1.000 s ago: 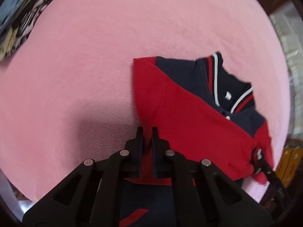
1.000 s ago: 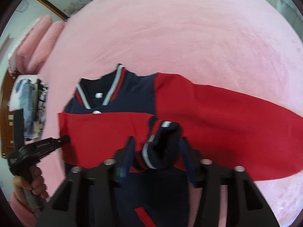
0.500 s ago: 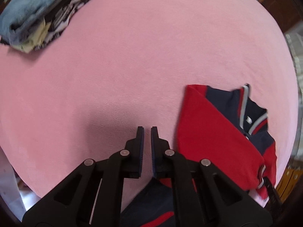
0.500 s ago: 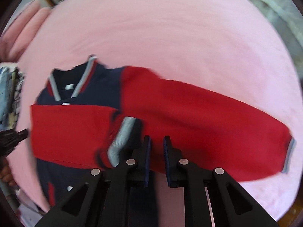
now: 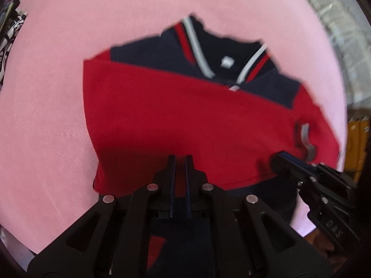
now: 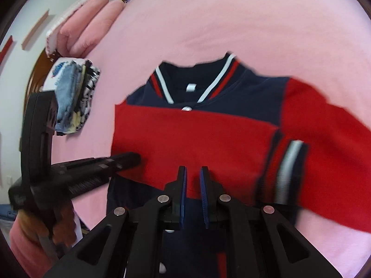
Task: Fold large clothes
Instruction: 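Grasp the other red sleeve cuff with the right gripper while the left gripper releases, then lift and fold the held sleeve across the jacket with the right gripper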
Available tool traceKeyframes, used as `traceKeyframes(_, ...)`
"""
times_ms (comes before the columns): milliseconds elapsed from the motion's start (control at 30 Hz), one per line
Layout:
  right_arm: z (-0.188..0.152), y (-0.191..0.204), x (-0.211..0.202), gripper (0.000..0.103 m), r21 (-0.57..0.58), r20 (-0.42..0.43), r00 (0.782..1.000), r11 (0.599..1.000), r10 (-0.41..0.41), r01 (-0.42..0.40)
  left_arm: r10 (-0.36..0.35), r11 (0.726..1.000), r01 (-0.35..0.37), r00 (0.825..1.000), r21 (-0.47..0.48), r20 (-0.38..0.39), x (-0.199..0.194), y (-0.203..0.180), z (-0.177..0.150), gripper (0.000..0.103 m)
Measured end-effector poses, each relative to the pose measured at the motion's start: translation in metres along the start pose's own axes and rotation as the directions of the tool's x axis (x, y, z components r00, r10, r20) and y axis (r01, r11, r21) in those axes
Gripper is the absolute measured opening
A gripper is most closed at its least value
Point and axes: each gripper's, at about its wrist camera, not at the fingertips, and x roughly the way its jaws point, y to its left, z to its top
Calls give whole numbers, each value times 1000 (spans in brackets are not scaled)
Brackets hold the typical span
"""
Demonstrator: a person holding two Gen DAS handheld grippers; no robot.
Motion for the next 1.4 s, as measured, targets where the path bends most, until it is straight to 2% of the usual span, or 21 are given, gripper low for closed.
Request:
traceKeyframes(33,-1,0,6,12,37,-1,999,998,-45,45,5,1000,-5,1000,3,-6,3,4,-1,5)
traceKeyframes(133,-12,-11,9,12,144,31,992,983,-120,114,-73,997,73,997,-34,0,3,23,-3,5)
traceKeyframes(267,-26,-31,-15,11,259,126,977,956,-172,135,-101,994,101,995,-33,1,-10,49,-7,5)
traceKeyframes(333,-37,-37,-36,11,312,191,958,939,-214,148,-126,991,126,992,-34,-9,-13,59,-8,5)
traceKeyframes(367,-41,-40,-45,11,325,207,943,928,-259,183,-135,990,135,991,-26,-10,-17,62,-9,5)
traceKeyframes(433,-51,-46,-65,11,343,222,898,892,-380,293,-138,990,138,990,-11,-5,-24,64,-11,5)
traceKeyframes(467,-56,-51,-73,12,362,219,885,876,-412,318,-135,991,135,991,-9,-3,-28,64,-12,5)
traceKeyframes(500,-63,-58,-80,12,388,214,881,865,-421,319,-135,991,135,991,-10,3,-33,63,-14,5)
traceKeyframes(533,-71,-69,-88,13,435,210,885,850,-416,296,-126,992,126,992,-9,14,-36,58,-15,5)
traceKeyframes(600,-86,-89,-104,21,530,221,893,817,-392,227,-102,995,102,994,1,29,-36,53,-13,5)
traceKeyframes(733,-125,-123,-130,37,687,264,881,717,-394,115,-91,995,91,996,39,3,-37,38,-17,6)
traceKeyframes(767,-135,-133,-135,41,715,277,880,695,-385,79,-95,994,95,995,50,-5,-31,21,-14,6)
traceKeyframes(833,-151,-150,-142,43,755,290,886,656,-361,20,-94,993,94,996,72,-9,-28,1,-26,9)
traceKeyframes(900,-162,-169,-143,44,786,295,894,617,-338,-26,-86,993,86,996,79,-9,-31,-15,-35,19)
traceKeyframes(967,-175,-188,-147,46,818,297,896,572,-330,-61,-86,993,86,996,79,-10,-33,-29,-45,44)
traceKeyframes(1033,-186,-211,-148,50,849,298,898,519,-323,-95,-81,994,81,997,78,2,-10,-59,-43,46)
traceKeyframes(1133,-190,-241,-148,51,877,309,901,457,-305,-146,-45,997,46,999,66,-14,-6,-82,-52,47)
traceKeyframes(1233,-189,-270,-154,51,885,333,898,425,-286,-193,-36,998,37,999,41,-23,2,-109,-57,47)
traceKeyframes(1400,-182,-312,-167,50,877,376,883,414,-280,-242,-18,1000,18,999,10,-35,7,-143,-61,48)
